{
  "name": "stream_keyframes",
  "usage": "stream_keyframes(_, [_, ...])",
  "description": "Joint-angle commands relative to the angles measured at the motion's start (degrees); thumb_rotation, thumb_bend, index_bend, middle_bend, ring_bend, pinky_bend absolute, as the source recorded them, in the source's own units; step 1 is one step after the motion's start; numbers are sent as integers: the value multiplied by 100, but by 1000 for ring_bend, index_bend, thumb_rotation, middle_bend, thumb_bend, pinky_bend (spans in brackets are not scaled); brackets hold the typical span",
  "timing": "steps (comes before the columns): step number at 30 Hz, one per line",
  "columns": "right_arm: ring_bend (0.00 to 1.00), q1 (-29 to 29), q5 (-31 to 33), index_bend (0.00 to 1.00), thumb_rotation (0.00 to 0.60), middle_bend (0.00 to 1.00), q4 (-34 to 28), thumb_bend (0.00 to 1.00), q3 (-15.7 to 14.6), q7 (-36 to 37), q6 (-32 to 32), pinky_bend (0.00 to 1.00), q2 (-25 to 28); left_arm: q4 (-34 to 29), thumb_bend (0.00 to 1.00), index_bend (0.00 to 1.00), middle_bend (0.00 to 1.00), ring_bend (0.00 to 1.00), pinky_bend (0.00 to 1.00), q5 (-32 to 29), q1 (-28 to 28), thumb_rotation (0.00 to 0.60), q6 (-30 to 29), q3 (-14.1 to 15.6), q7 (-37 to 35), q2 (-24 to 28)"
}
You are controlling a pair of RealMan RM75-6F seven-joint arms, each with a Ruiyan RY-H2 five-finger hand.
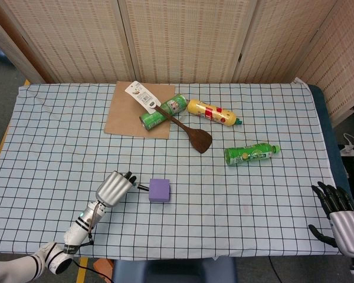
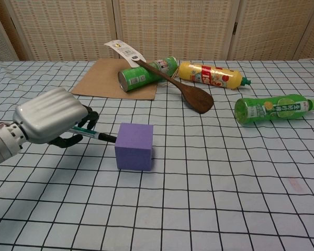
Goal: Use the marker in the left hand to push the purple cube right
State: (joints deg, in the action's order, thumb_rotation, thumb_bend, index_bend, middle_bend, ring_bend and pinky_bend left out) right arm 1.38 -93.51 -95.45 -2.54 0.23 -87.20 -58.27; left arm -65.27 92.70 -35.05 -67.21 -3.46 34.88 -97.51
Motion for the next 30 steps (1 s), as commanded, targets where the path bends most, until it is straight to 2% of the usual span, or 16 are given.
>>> stream_keyframes(1, [0,13,5,0,600,0,3,133,-3,80,-27,0,42,-59,584,836,818,820,1000,-54,-99,600,133,-38,165,-87])
stream_keyframes(15, [0,-37,-121,0,600,0,73,133,-90,597,34,0,226,-469,582,835,818,820,1000,-298,-442,600,405,-273,973,-541])
stream_keyframes(30, [0,40,-254,0,600,0,206,133,-128,1014,-206,0,338,-242,581,835,818,820,1000,-707,-850,600,697,-570,1460,-1306])
